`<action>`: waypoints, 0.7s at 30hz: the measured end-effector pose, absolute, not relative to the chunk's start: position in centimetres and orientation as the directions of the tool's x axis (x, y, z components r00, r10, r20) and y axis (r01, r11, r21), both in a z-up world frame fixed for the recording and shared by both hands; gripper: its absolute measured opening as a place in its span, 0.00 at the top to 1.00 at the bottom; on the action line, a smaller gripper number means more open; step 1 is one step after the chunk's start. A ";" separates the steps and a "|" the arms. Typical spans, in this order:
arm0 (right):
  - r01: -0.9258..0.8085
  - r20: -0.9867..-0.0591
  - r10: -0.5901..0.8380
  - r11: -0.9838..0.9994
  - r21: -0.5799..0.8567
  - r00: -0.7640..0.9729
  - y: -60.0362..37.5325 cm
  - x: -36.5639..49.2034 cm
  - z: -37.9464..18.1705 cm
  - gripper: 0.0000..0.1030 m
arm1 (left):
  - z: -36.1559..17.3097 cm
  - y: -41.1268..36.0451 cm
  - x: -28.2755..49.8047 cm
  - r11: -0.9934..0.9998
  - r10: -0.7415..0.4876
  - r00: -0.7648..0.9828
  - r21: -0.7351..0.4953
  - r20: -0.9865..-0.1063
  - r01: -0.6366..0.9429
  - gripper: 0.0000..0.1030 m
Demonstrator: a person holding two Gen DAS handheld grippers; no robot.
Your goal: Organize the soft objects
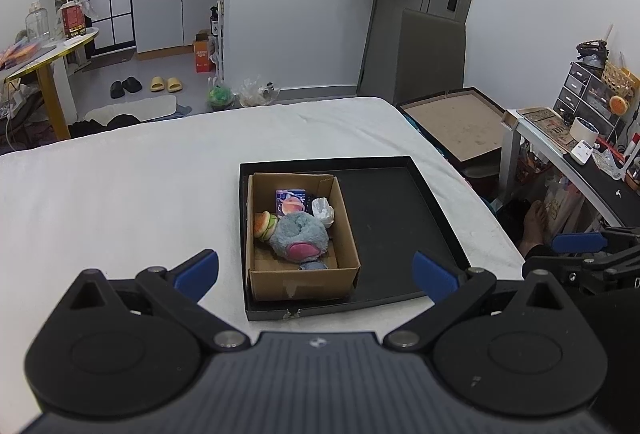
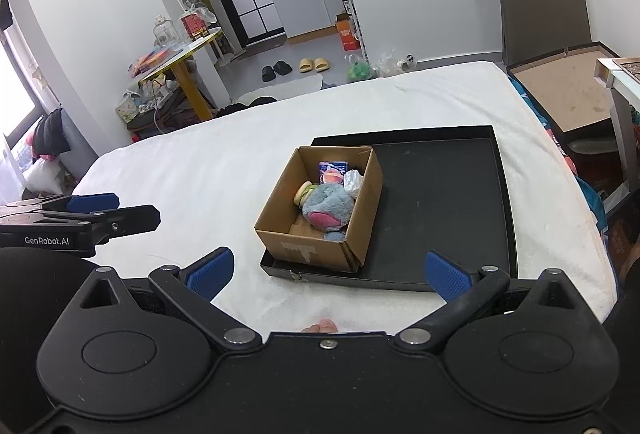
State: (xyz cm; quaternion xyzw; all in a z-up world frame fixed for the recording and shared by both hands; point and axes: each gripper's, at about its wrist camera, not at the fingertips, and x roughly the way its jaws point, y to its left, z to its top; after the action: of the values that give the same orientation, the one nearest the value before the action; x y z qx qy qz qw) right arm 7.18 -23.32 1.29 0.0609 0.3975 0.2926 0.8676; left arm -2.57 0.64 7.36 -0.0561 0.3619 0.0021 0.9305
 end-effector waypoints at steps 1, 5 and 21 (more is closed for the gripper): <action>-0.460 -0.654 0.556 0.821 0.338 0.513 -23.3 7.2 1.3 0.00 | 7.4 0.6 -2.6 0.994 -0.036 0.738 -0.102 -0.674 -0.045 0.00; -0.460 -0.654 0.553 0.823 0.333 0.516 -23.3 7.0 1.3 0.00 | 7.3 0.6 -2.6 0.994 -0.037 0.738 -0.103 -0.674 -0.044 0.00; -0.460 -0.654 0.551 0.824 0.331 0.517 -23.2 7.0 1.5 0.00 | 7.4 0.6 -2.6 0.994 -0.036 0.740 -0.100 -0.671 -0.042 0.00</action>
State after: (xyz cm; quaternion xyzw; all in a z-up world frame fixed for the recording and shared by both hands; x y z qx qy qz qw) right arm 7.03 -23.18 1.52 0.0577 0.3958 0.2909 0.8691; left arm -2.59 0.60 7.42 -0.0544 0.3604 0.0017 0.9312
